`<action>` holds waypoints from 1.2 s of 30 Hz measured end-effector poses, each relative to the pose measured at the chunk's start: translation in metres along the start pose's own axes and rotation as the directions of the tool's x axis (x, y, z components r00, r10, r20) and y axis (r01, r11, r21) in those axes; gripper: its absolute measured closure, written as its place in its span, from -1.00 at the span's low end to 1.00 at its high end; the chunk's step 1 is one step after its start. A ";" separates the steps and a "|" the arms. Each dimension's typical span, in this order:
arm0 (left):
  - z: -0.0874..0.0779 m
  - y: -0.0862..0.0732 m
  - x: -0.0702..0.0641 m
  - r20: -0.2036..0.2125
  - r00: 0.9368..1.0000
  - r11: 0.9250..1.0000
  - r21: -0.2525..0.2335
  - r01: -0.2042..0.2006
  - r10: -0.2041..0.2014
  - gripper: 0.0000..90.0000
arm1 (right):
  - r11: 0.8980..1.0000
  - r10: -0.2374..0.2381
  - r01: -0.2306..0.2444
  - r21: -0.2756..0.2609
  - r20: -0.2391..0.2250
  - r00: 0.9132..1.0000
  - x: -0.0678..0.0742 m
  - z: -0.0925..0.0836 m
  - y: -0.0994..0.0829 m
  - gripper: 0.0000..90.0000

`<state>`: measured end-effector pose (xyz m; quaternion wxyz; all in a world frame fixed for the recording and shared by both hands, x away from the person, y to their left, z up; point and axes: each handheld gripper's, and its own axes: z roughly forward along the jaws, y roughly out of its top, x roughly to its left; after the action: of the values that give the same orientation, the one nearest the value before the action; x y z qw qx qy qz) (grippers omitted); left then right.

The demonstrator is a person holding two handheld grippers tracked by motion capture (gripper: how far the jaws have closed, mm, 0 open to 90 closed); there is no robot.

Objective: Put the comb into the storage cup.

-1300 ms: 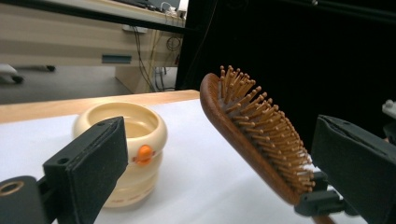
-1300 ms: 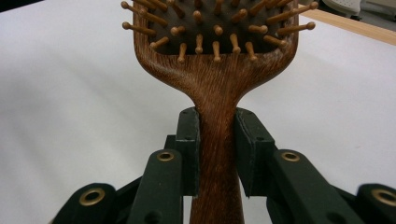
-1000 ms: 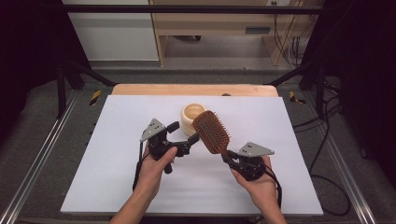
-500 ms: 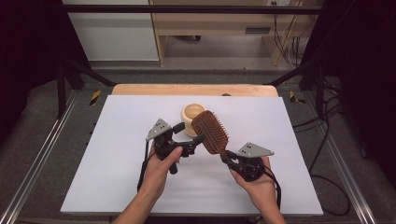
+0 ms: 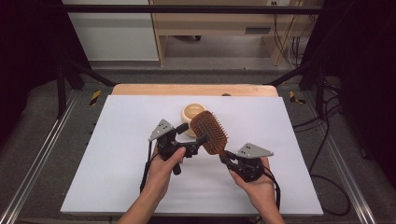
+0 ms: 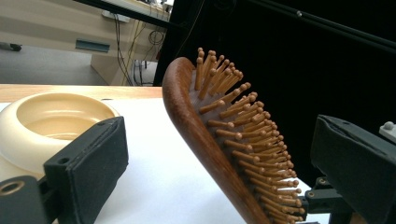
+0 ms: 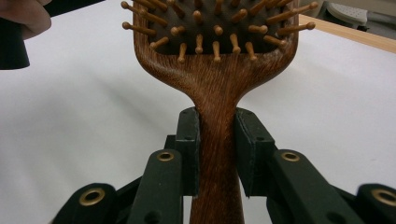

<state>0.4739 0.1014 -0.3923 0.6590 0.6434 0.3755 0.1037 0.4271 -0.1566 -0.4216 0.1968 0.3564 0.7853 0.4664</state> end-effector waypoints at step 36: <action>0.018 0.004 0.005 0.059 0.977 0.978 -0.035 0.208 -0.205 -0.26 | 1.000 -0.005 0.004 -0.027 -0.017 1.000 0.009 0.002 0.000 0.62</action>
<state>0.4900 0.0910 -0.3919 0.6893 0.5900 0.4197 0.0244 0.4230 -0.1487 -0.4223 0.1961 0.3480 0.7814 0.4795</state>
